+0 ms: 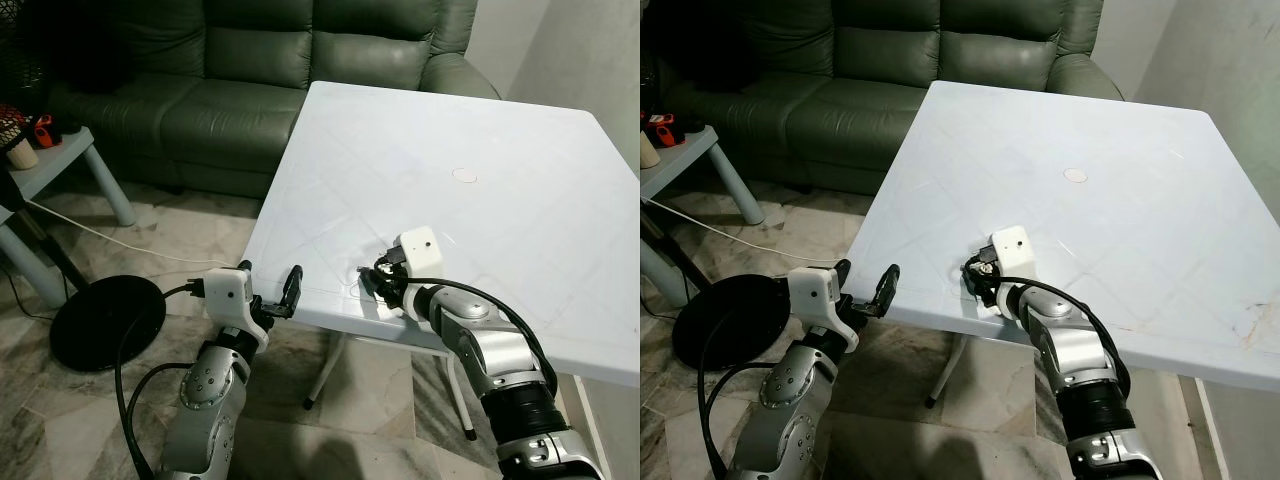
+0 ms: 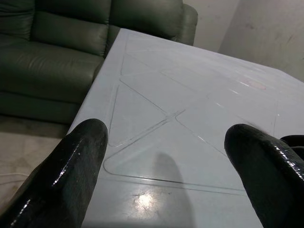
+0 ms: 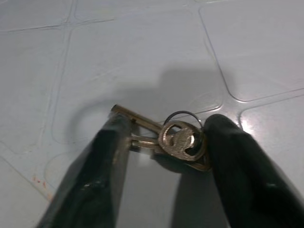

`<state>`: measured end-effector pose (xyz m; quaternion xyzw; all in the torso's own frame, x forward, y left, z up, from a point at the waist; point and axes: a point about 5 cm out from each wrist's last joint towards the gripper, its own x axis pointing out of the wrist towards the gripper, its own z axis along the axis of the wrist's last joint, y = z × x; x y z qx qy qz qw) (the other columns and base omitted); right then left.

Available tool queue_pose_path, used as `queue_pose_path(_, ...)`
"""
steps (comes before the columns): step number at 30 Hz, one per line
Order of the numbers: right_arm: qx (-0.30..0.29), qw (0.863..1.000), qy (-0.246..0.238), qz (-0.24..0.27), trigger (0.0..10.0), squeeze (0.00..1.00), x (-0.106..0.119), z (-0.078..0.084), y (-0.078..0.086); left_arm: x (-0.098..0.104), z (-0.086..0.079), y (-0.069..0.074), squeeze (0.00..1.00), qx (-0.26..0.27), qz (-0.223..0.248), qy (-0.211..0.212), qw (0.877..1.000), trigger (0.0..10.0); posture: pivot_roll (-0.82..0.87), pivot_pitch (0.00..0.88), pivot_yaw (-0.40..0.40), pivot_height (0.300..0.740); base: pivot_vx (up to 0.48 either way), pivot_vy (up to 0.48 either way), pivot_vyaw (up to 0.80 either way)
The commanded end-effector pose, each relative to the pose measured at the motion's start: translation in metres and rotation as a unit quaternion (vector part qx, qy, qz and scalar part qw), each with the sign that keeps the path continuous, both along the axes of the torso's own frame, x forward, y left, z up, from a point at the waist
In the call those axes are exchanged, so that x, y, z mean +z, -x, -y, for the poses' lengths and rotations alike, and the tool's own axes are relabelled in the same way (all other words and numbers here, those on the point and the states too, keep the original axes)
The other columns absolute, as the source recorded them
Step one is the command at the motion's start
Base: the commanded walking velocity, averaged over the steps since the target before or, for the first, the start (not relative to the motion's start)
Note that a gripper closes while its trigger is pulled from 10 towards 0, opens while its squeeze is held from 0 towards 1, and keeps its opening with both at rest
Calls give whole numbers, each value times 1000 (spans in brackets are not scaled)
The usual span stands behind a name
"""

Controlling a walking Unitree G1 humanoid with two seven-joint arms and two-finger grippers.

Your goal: Hang keys on a hook

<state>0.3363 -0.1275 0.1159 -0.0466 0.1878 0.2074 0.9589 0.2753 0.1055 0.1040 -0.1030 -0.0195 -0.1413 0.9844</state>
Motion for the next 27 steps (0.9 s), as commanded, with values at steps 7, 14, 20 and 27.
queue_pose_path(7, -3, 1000, -3, 3, 0, 0, -3, 3, 3, 3, 2, 0, 0, 1, 3, 0, 1000, 10000, -20, 79, -51, 732, 0, 0, 0)
queue_pose_path(14, 1, 1000, -23, 14, 0, 0, -1, 0, 4, 2, 3, -1, 0, -4, 2, -3, 1000, 10000, -16, 55, -47, 732, 0, 0, 0)
queue_pose_path(20, 3, 999, -30, 20, 0, 0, -1, -2, 3, 2, 2, -3, 0, -4, 4, -4, 1000, 10000, -13, 29, -48, 732, 0, 0, 0)
queue_pose_path(27, 5, 998, -46, 37, 0, 0, 5, -4, 0, 4, 2, -6, 0, -3, 8, -5, 1000, 10000, -11, 26, -50, 732, 0, 0, 0)
